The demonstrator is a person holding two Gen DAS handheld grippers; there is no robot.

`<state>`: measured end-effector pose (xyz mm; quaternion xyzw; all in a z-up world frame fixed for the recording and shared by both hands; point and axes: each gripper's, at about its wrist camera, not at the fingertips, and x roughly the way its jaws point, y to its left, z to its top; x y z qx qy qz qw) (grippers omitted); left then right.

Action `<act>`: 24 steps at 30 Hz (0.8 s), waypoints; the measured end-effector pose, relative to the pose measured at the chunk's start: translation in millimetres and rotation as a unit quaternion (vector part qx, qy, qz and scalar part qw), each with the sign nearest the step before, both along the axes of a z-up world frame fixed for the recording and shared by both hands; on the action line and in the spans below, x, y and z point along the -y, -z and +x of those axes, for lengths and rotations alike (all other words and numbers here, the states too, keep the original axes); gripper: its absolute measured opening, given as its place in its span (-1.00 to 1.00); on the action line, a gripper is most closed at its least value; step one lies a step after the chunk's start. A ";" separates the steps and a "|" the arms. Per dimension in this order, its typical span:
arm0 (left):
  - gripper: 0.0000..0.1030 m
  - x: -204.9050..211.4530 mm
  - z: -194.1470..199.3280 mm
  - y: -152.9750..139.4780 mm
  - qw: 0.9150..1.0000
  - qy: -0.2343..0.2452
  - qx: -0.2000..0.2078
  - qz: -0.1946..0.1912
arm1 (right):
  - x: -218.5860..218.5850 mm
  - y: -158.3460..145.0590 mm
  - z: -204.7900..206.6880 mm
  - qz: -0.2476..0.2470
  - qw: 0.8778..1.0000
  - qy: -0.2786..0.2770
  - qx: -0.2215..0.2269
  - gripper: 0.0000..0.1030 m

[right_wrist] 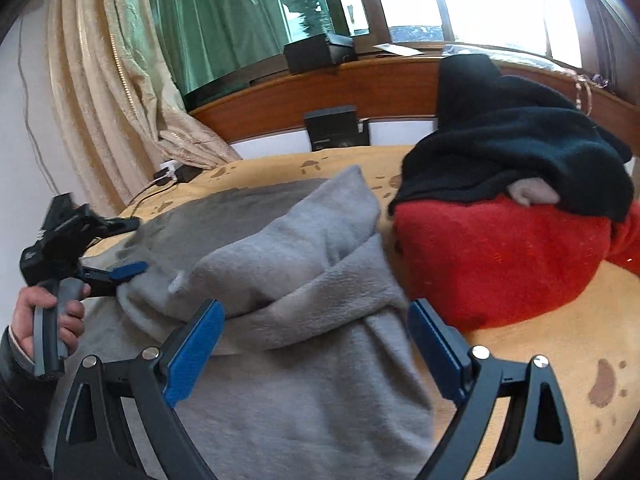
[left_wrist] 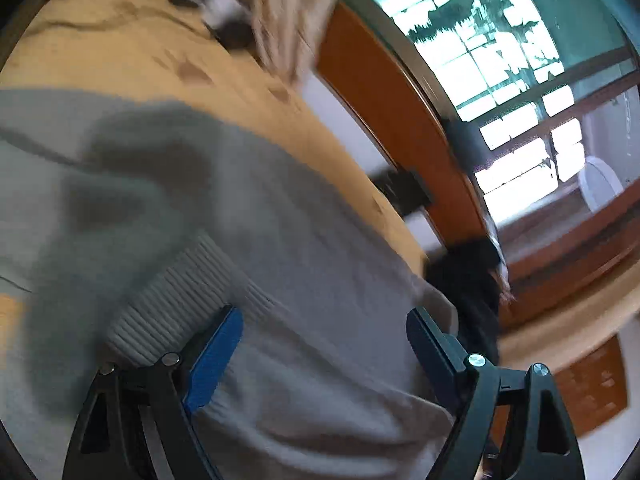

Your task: Fold clothes

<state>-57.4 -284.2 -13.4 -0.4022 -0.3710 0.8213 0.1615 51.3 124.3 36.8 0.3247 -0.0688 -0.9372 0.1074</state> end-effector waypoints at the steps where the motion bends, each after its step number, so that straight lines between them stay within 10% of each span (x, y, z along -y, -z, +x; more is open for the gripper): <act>1: 0.67 2.7 2.4 0.6 1.000 -0.009 -0.009 -0.006 | -5.4 -3.0 -0.5 0.001 1.000 0.006 -0.001 0.84; 9: 0.67 3.7 15.7 0.9 0.996 -0.044 -0.040 -0.059 | -32.8 -41.8 -45.8 0.109 0.994 -0.023 0.010 0.84; 17: 0.67 9.8 15.0 2.3 0.997 -0.051 -0.035 -0.046 | 25.0 6.8 -134.9 0.222 0.958 -0.147 0.109 0.84; 24: 0.67 13.2 19.3 0.5 0.996 -0.067 -0.027 -0.060 | 24.1 22.7 -202.3 0.286 0.954 0.002 0.084 0.84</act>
